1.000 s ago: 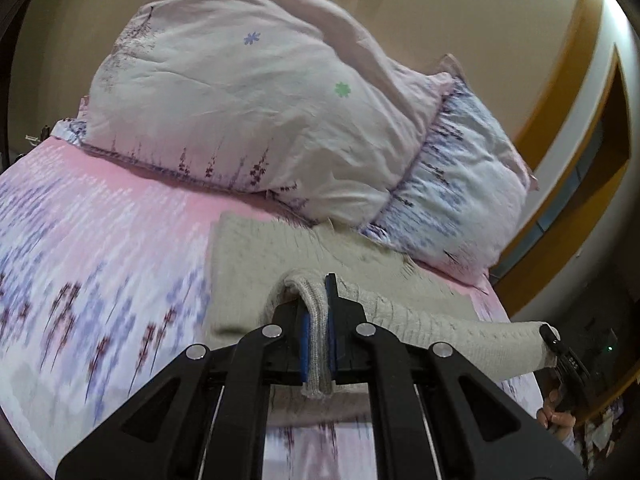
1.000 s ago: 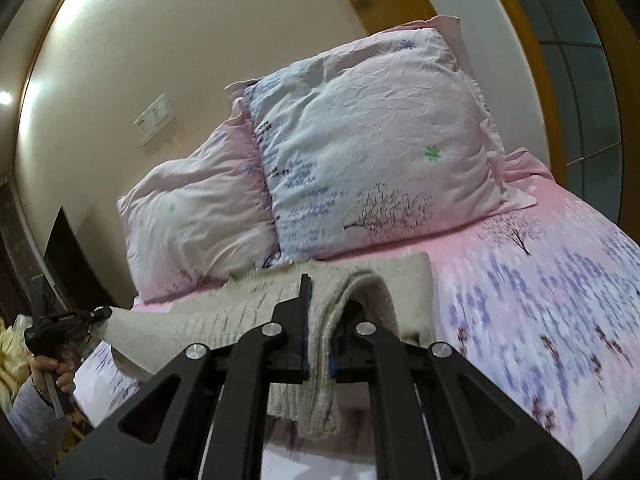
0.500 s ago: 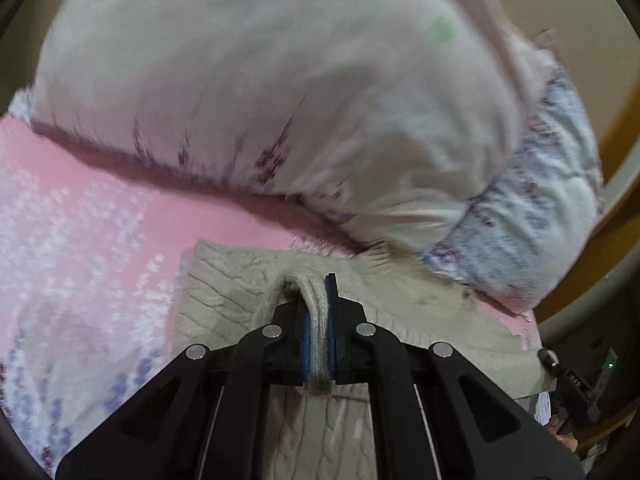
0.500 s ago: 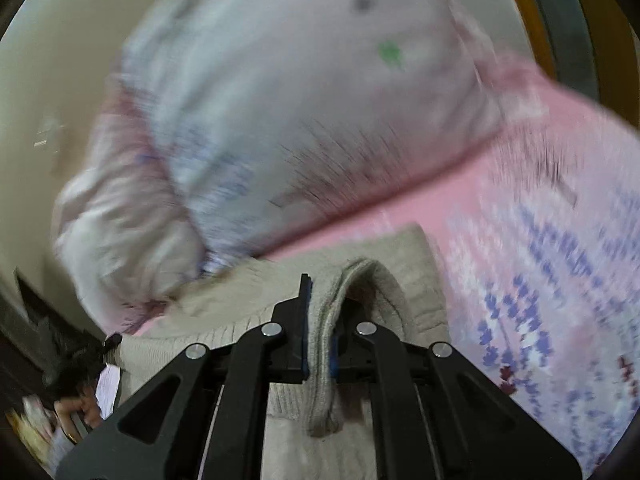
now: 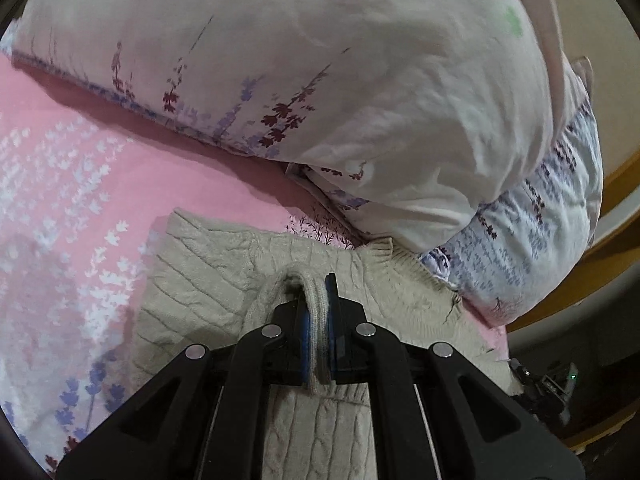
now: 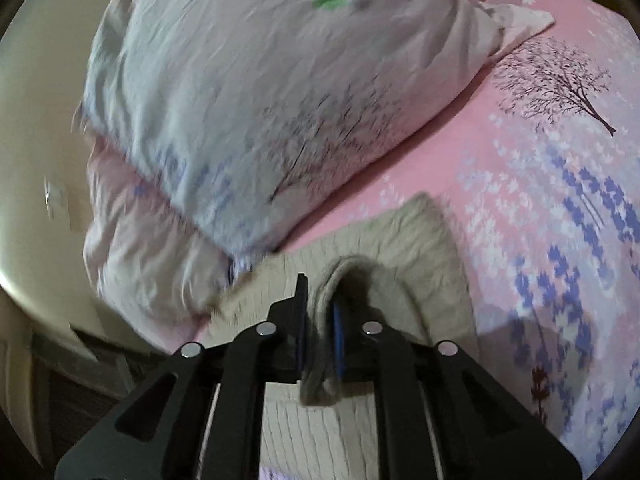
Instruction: Fold small clothes
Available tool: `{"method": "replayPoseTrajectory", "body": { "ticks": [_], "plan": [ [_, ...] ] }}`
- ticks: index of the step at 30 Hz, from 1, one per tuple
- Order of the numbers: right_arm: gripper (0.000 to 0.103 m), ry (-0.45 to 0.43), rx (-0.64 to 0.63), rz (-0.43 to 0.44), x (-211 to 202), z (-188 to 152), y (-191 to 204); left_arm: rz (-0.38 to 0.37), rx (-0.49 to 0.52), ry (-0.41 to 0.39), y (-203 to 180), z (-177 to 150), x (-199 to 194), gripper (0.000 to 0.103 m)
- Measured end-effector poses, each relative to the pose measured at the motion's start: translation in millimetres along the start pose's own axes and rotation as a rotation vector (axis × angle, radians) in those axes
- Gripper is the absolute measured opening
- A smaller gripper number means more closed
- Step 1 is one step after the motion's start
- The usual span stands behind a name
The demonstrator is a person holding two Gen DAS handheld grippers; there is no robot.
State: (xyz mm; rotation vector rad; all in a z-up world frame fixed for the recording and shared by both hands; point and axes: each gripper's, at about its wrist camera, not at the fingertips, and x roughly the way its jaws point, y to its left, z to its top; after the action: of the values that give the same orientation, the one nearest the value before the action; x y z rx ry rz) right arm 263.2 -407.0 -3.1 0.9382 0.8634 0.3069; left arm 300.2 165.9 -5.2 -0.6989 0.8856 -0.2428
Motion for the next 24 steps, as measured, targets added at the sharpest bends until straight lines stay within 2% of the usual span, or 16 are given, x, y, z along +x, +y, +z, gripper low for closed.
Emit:
{"method": "replayPoseTrajectory", "body": {
  "ticks": [2,4,6,8,9,10,13,14,15,17,19,20,24],
  "plan": [
    [0.015,-0.017,0.067,0.003,10.5,7.6,-7.5,-0.006,-0.022,0.006,2.0,0.2,4.8,0.006],
    [0.037,-0.019,0.126,-0.009,21.6,13.3,-14.1,-0.021,-0.054,0.015,6.2,1.3,7.6,0.006],
    [0.045,-0.026,0.163,0.014,32.6,16.5,-17.1,-0.040,-0.088,0.018,10.5,2.2,7.5,0.006],
    [0.061,-0.053,0.159,0.038,33.6,18.3,-11.2,-0.054,-0.111,0.025,13.0,3.4,7.5,0.009],
    [0.072,-0.071,0.147,0.049,32.8,19.4,-6.7,-0.062,-0.116,0.026,13.8,3.8,7.2,0.015],
    [0.076,-0.092,0.123,0.034,31.5,20.4,-1.0,-0.075,-0.119,0.023,13.6,4.2,6.8,0.019],
    [0.076,-0.096,0.073,-0.036,33.7,22.4,7.7,-0.105,-0.119,0.002,11.4,5.2,0.4,0.046],
    [0.076,-0.093,0.065,-0.051,31.2,20.2,8.4,-0.109,-0.113,-0.005,9.9,5.5,-2.9,0.052],
    [0.076,-0.096,0.048,-0.067,26.3,17.6,9.6,-0.108,-0.101,-0.020,7.6,6.0,-9.8,0.063],
    [0.071,-0.115,-0.026,-0.116,9.6,10.6,12.8,-0.103,-0.071,-0.045,6.1,7.3,-24.1,0.074],
    [0.062,-0.134,-0.111,-0.201,-6.8,1.8,17.5,-0.081,-0.006,-0.066,4.2,5.6,-40.0,0.075],
    [0.062,-0.135,-0.165,-0.241,-16.2,-4.7,19.3,-0.067,0.032,-0.066,3.1,2.9,-45.5,0.075],
    [0.055,-0.074,-0.303,-0.318,-37.7,-32.6,13.6,0.046,0.215,-0.046,-3.2,-20.4,-60.8,0.066]
  ]
}}
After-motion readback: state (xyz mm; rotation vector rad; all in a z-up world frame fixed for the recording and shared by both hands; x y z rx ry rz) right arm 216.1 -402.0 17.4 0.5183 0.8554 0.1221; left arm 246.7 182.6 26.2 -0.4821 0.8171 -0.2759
